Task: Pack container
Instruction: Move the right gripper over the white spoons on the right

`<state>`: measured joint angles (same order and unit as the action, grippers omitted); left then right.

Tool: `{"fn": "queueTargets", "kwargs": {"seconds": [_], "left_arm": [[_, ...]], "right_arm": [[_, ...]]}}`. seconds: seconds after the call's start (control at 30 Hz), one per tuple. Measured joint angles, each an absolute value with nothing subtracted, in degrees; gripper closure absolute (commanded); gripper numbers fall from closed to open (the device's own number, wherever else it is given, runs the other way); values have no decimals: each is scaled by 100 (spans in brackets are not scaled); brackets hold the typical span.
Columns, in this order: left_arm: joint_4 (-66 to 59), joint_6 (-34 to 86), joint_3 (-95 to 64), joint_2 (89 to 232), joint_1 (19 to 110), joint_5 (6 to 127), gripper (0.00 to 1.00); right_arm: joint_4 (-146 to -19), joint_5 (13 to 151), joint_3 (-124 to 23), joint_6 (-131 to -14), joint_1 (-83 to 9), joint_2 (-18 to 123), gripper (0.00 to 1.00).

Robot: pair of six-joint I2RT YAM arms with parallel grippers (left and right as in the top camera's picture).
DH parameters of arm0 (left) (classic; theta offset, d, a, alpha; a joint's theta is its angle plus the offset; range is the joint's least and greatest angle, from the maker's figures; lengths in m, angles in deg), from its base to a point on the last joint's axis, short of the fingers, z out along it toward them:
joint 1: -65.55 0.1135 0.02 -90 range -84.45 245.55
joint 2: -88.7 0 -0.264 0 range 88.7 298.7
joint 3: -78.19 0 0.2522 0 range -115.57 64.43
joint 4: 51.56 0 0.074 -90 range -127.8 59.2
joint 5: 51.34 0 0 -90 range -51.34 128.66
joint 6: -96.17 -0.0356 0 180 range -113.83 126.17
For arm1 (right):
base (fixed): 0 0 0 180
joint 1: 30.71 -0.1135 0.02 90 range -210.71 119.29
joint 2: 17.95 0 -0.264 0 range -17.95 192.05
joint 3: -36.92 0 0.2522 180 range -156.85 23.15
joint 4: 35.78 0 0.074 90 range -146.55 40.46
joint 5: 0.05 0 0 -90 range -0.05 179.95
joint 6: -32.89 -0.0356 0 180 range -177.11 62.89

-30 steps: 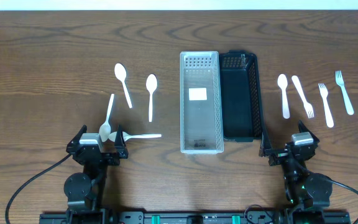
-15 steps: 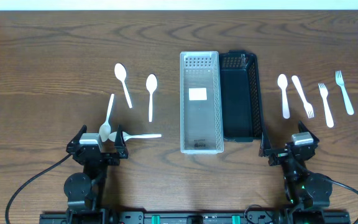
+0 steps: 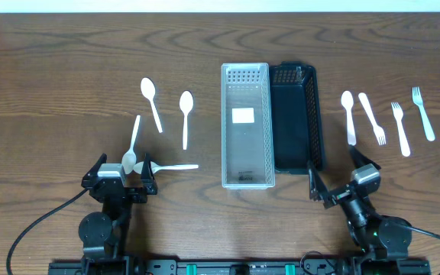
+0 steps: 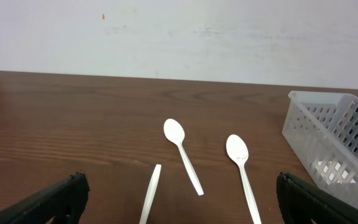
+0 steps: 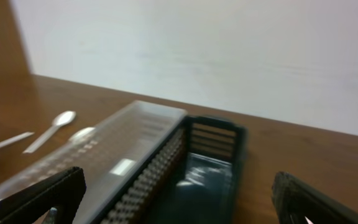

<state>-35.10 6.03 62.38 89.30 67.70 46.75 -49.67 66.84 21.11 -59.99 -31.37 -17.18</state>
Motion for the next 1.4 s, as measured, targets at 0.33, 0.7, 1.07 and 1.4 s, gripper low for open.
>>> {"fn": "queueTargets", "kwargs": {"seconds": [0.33,0.7,1.07,1.4], "left_arm": [[-3521,616,6249,8934,6770,4658,2],[-3525,618,6254,8934,6772,4616,2],[-3525,618,6254,8934,6772,4616,2],[-3523,620,6254,8934,6772,4614,2]], "right_arm": [[-8750,7449,-1699,-6139,-3137,400,1],[-11604,7877,-5504,-5911,-3137,3499,1],[-11773,8631,-5762,-5142,-2482,5849,1],[-10750,8758,-5757,-4512,-2296,7169,1]]}}
